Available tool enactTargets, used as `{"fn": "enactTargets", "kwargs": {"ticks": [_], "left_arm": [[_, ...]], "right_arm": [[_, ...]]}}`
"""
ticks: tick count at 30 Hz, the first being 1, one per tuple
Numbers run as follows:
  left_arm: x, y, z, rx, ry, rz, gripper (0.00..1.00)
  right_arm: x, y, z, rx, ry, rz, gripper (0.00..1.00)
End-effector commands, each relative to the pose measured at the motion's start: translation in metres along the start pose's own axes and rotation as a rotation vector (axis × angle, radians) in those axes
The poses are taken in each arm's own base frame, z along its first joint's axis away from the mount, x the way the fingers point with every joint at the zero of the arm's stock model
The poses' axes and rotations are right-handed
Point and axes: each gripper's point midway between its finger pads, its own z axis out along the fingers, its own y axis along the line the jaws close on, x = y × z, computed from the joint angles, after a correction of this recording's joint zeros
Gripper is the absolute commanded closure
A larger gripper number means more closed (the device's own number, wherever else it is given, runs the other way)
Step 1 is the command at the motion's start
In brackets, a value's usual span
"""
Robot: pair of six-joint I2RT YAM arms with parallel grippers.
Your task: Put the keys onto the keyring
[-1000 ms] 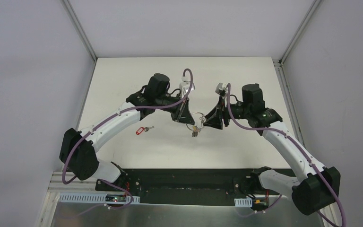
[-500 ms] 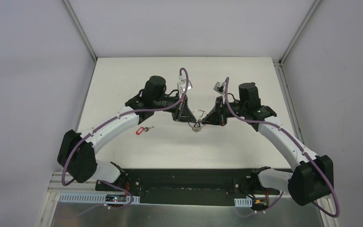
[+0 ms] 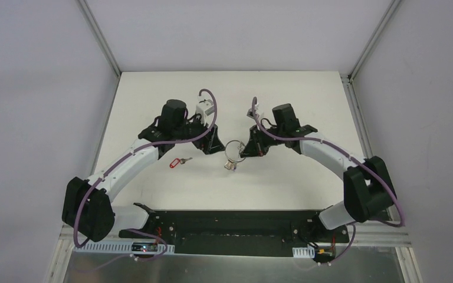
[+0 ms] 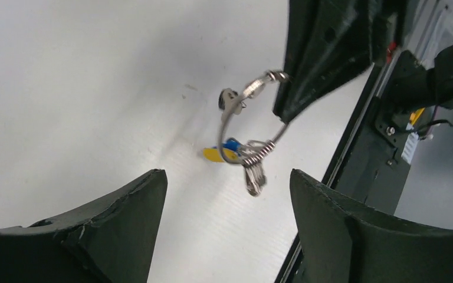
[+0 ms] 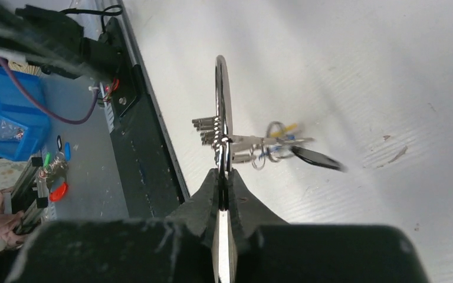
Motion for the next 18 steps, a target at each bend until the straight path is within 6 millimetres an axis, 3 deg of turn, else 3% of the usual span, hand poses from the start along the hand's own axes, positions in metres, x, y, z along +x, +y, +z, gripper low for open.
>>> {"fn": "enactTargets", "kwargs": {"ticks": [1, 3, 5, 10, 18], "left_arm": [[0.02, 0.013, -0.013, -0.086, 0.029, 0.132, 0.21], [0.025, 0.014, -0.016, -0.095, 0.034, 0.148, 0.2], [0.029, 0.014, -0.018, -0.093, 0.044, 0.165, 0.2], [0.043, 0.019, -0.014, -0.084, 0.095, 0.17, 0.18], [0.062, 0.03, 0.016, -0.056, 0.204, 0.088, 0.18]], "right_arm": [[-0.024, -0.023, 0.016, 0.022, -0.025, 0.009, 1.0], [-0.015, -0.037, 0.022, 0.032, 0.002, 0.053, 1.0], [-0.007, -0.06, 0.025, 0.112, 0.015, 0.27, 1.0], [0.018, -0.107, 0.019, 0.191, 0.055, 0.432, 1.0], [0.05, -0.148, 0.006, 0.312, 0.114, 0.559, 0.87]]}}
